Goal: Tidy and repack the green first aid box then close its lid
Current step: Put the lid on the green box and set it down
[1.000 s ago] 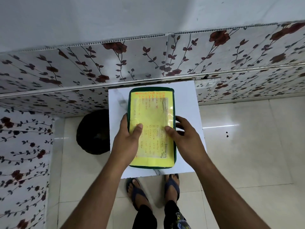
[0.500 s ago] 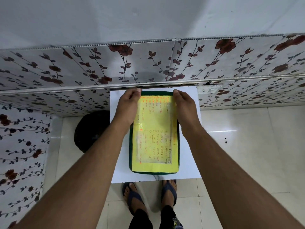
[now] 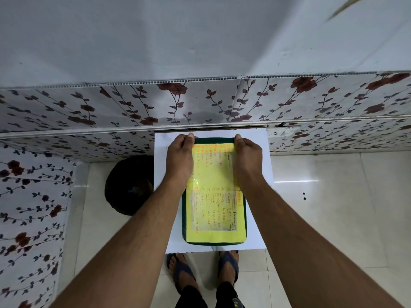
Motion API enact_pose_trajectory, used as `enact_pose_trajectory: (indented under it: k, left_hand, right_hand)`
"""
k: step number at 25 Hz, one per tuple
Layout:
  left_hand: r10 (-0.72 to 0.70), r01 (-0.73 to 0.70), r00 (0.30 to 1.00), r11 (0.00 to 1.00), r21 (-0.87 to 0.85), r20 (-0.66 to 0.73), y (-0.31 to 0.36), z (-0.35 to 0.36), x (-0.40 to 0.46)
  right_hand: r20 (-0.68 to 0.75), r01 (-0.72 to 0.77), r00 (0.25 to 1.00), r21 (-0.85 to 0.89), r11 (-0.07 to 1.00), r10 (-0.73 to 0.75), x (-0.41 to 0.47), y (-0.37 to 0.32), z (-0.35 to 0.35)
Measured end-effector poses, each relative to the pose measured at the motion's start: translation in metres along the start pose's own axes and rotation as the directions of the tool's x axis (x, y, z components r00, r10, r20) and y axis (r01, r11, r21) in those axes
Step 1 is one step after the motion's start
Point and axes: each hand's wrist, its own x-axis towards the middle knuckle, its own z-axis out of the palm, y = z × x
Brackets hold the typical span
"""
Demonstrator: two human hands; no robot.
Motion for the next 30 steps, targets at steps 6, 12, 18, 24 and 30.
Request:
enact_pose_trajectory:
  k: [6, 12, 18, 24, 30]
  left_hand:
    - [-0.024, 0.023, 0.999, 0.999, -0.023, -0.03, 0.001, 0.001, 0.001]
    - [-0.014, 0.013, 0.999, 1.0, -0.028, -0.034, -0.002, -0.005, -0.005]
    - [-0.279, 0.227, 0.917, 0.952, 0.203, 0.284, -0.034, -0.074, -0.079]
    - [-0.352, 0.25, 0.892, 0.907, 0.338, 0.284, -0.053, -0.065, -0.116]
    - [-0.374, 0.286, 0.897, 0.897, 0.336, 0.237, -0.058, -0.062, -0.114]
  right_hand:
    - [-0.043, -0.022, 0.999, 0.003, 1.0, 0.022, 0.002, -0.001, 0.003]
    - [0.037, 0.052, 0.998, -0.005, 0.999, -0.051, 0.003, 0.004, -0.009]
    - [0.292, -0.051, 0.945, -0.314, 0.948, 0.147, -0.058, 0.05, -0.08]
    - [0.466, -0.104, 0.854, -0.28, 0.954, 0.23, -0.093, 0.074, -0.09]
    - [0.441, -0.118, 0.873, -0.224, 0.967, 0.208, -0.092, 0.078, -0.086]
